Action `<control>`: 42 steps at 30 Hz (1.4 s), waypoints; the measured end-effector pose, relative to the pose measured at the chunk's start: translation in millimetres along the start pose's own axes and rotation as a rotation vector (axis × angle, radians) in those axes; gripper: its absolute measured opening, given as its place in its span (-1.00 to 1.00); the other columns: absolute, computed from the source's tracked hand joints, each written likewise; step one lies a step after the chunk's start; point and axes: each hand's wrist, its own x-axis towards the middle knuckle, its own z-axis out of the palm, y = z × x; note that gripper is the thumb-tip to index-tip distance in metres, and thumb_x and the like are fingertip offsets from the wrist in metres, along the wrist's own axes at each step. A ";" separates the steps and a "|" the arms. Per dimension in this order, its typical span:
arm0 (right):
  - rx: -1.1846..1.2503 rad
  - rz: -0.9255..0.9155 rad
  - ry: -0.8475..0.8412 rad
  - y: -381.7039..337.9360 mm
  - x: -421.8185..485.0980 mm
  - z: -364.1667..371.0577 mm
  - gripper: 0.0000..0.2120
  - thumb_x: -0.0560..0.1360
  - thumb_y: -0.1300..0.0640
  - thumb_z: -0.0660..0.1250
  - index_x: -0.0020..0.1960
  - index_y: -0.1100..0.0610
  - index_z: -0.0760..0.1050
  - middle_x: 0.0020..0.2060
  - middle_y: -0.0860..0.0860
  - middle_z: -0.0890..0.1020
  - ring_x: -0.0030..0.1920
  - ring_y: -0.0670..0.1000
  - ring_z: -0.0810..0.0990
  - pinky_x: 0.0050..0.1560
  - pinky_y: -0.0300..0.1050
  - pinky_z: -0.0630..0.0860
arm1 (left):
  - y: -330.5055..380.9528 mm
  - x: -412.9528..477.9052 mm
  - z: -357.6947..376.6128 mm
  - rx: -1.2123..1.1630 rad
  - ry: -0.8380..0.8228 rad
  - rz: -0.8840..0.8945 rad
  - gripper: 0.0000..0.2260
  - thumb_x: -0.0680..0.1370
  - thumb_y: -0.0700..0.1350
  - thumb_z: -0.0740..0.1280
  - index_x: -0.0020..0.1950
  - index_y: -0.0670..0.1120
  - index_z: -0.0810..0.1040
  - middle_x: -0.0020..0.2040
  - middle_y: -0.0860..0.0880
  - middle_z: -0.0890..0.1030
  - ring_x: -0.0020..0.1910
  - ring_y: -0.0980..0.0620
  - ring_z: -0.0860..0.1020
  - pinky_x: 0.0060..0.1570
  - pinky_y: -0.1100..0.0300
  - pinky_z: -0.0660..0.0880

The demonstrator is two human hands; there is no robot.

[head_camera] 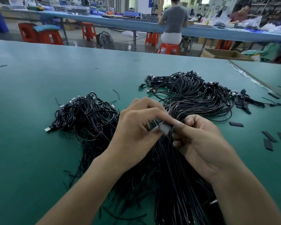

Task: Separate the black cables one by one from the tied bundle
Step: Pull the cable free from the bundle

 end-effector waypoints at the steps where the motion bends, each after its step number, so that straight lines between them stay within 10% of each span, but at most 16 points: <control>1: 0.006 0.011 0.014 1.1 1.0 -0.1 -0.65 0.48 0.35 0.35 -0.23 0.04 0.24 -0.40 0.03 0.46 -0.41 -0.06 0.40 -0.49 -0.27 0.36 | -0.9 -0.7 0.5 -0.008 -0.011 -0.004 -0.71 0.37 -0.35 0.51 -0.09 0.03 0.72 -0.12 0.10 0.54 -0.18 0.21 0.50 -0.19 0.43 0.33; 5: 0.058 0.026 0.078 3.0 5.2 -1.4 -0.64 0.54 0.32 0.33 -0.24 0.03 0.23 -0.42 0.00 0.45 -0.38 -0.03 0.38 -0.42 -0.18 0.33 | -2.2 -4.7 2.3 0.050 -0.183 -0.037 -0.60 0.40 -0.44 0.35 0.05 -0.02 0.74 -0.14 0.07 0.52 -0.18 0.23 0.46 -0.14 0.44 0.30; 10: 0.095 -0.015 0.096 1.9 4.1 0.7 -0.65 0.52 0.31 0.35 -0.24 0.03 0.24 -0.43 0.00 0.46 -0.46 -0.09 0.40 -0.45 -0.24 0.37 | -0.1 -3.9 2.7 0.033 -0.163 -0.085 -0.77 0.46 -0.01 0.31 0.04 0.11 0.70 -0.13 0.17 0.57 -0.02 0.07 0.50 0.01 0.34 0.35; 21: -0.048 -0.207 -0.068 -6.5 -7.0 6.8 -0.70 0.44 0.31 0.41 -0.25 0.05 0.32 -0.42 -0.06 0.51 -0.34 -0.09 0.45 -0.32 -0.24 0.41 | -4.8 -2.9 5.9 -0.115 0.000 -0.306 -0.77 0.45 -0.01 0.54 -0.11 0.08 0.49 -0.35 0.08 0.61 -0.47 0.10 0.48 -0.44 0.25 0.45; 30: -0.145 -0.299 -0.116 -9.0 -10.2 7.9 -0.68 0.49 0.44 0.35 -0.20 0.10 0.32 -0.37 -0.01 0.61 -0.35 -0.13 0.58 -0.32 -0.35 0.50 | 3.9 2.3 5.4 -0.575 -0.063 -0.536 -0.87 0.56 -0.39 0.34 -0.03 -0.17 0.58 -0.23 -0.10 0.70 -0.28 0.01 0.65 -0.15 0.10 0.64; 34: -0.298 -0.416 -0.085 -9.2 -11.5 12.1 -0.68 0.49 0.42 0.38 -0.20 0.10 0.32 -0.36 -0.03 0.64 -0.27 -0.13 0.63 -0.18 -0.32 0.56 | 4.0 6.8 0.5 -0.693 -0.005 -0.652 -0.69 0.63 -0.19 0.17 -0.11 -0.05 0.70 -0.13 -0.08 0.72 -0.14 0.03 0.65 -0.04 0.05 0.63; 37: -0.315 -0.398 -0.059 -6.9 -10.9 12.5 -0.66 0.49 0.43 0.38 -0.22 0.10 0.31 -0.36 -0.01 0.61 -0.25 -0.17 0.64 -0.16 -0.36 0.54 | 4.1 6.0 -1.8 -0.683 -0.027 -0.624 -0.79 0.53 0.07 0.29 -0.03 0.00 0.65 -0.04 -0.10 0.73 -0.05 -0.04 0.69 -0.05 0.12 0.60; 42: -0.275 -0.313 -0.023 -3.0 -8.3 9.7 -0.63 0.49 0.34 0.42 -0.24 0.07 0.25 -0.47 -0.08 0.48 -0.42 -0.14 0.38 -0.37 -0.28 0.37 | 0.4 3.0 3.7 -0.626 0.012 -0.476 -0.49 0.38 -0.17 0.53 0.25 0.01 0.42 -0.01 -0.05 0.74 0.01 -0.05 0.70 0.06 0.10 0.61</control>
